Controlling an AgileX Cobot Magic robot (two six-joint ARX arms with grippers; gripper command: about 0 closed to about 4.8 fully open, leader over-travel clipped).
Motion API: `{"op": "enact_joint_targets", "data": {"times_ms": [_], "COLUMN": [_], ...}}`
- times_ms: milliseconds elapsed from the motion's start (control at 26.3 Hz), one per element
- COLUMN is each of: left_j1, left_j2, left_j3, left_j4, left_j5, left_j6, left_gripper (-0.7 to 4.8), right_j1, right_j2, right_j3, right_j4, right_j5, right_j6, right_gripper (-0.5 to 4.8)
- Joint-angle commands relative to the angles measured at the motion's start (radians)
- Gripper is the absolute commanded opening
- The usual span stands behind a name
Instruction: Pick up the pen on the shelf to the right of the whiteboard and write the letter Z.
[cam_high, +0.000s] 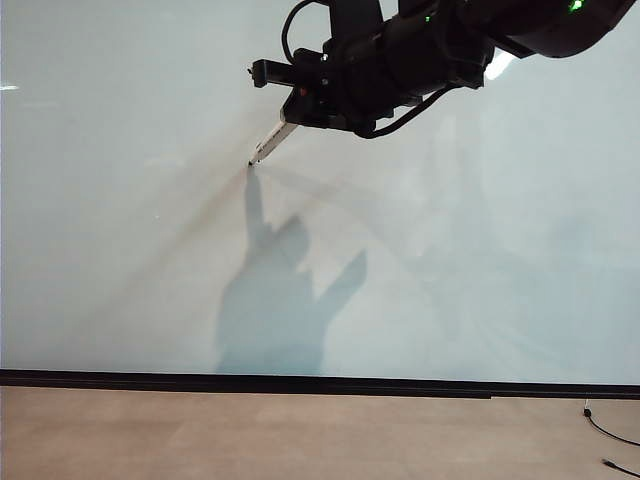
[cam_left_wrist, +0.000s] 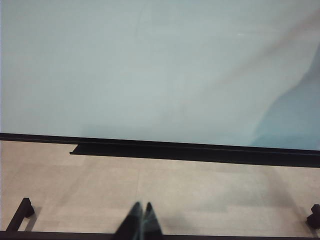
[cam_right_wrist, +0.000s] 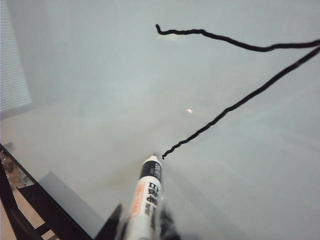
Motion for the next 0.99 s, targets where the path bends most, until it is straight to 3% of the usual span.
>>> {"op": "enact_joint_targets", "data": {"times_ms": [38,380,987], "left_j1": [0.0,0.0,0.0], "left_j2": [0.0,0.0,0.0], "left_j3": [0.002,0.002,0.002], "left_j4": [0.005,0.005,0.005], "left_j5": [0.001,0.0,0.0], "left_j6": [0.005,0.005,0.005], "left_gripper": [-0.05,-0.04,-0.05], "right_j1": [-0.002,-0.01,-0.037], "right_j2": [-0.005,-0.005,-0.037], "right_j3": [0.005,0.005,0.003], "right_j4": [0.024,0.023,-0.024], "right_j5": [0.012,0.082,0.106], "right_j6": [0.002,0.002,-0.004], "right_gripper": [-0.09,-0.09,-0.09]}}
